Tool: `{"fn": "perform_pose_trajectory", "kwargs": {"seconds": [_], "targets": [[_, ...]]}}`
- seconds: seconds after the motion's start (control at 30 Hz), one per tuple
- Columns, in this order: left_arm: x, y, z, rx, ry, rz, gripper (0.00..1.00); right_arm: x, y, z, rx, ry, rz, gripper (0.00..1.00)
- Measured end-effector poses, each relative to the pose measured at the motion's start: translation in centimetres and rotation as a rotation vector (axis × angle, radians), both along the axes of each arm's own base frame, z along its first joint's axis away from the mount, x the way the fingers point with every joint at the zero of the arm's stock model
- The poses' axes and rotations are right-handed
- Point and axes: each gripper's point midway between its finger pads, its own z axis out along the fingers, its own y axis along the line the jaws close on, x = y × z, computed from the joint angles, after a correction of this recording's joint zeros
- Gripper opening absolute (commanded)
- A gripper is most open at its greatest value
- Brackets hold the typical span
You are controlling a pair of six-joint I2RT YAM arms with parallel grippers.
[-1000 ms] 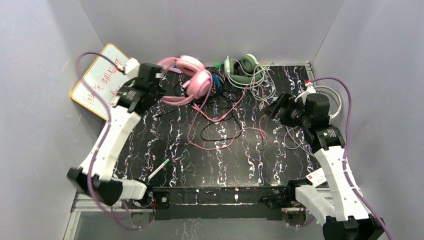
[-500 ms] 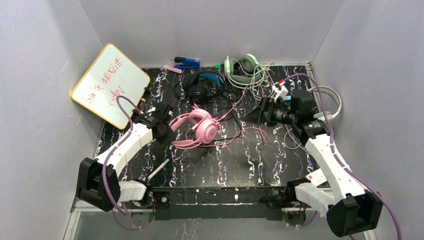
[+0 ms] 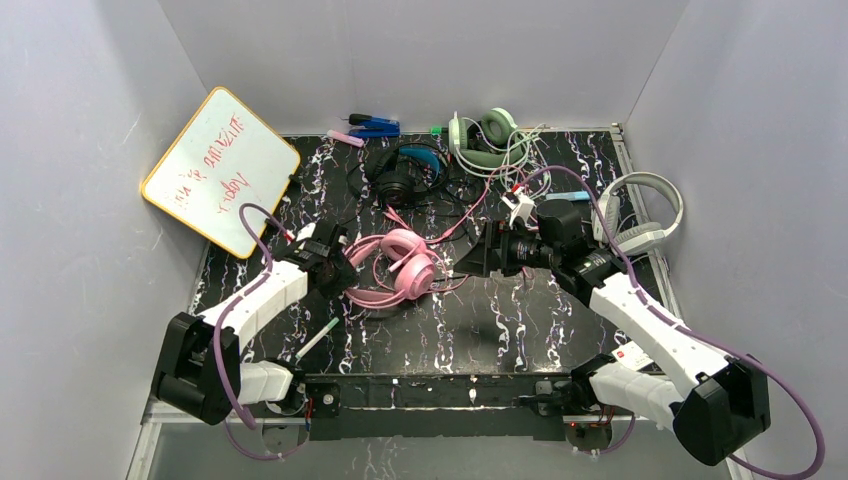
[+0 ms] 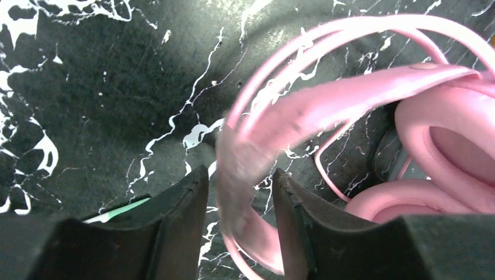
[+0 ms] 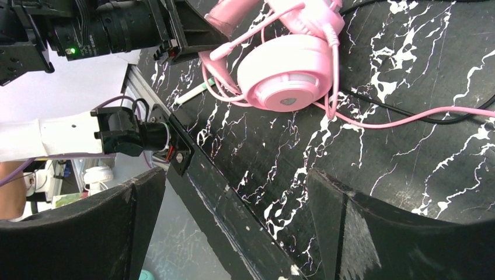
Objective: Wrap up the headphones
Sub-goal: Place the headphones at the center of the board, then pick up the headphones from the center of the board.
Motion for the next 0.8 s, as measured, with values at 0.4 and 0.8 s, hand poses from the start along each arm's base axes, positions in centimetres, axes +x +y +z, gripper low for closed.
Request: {"fn": "perform_pose_trajectory", "kwargs": {"seconds": [0.4, 0.8], "targets": [[2.5, -0.6, 3.2, 0.098, -0.081, -0.306, 0.95, 0.6, 0.6, -0.3, 0.002, -0.003, -0.009, 0.98], [1.1, 0.2, 1.8, 0.163, -0.038, -0.472, 0.89, 0.7, 0.7, -0.3, 0.007, -0.016, -0.006, 0.99]]}}
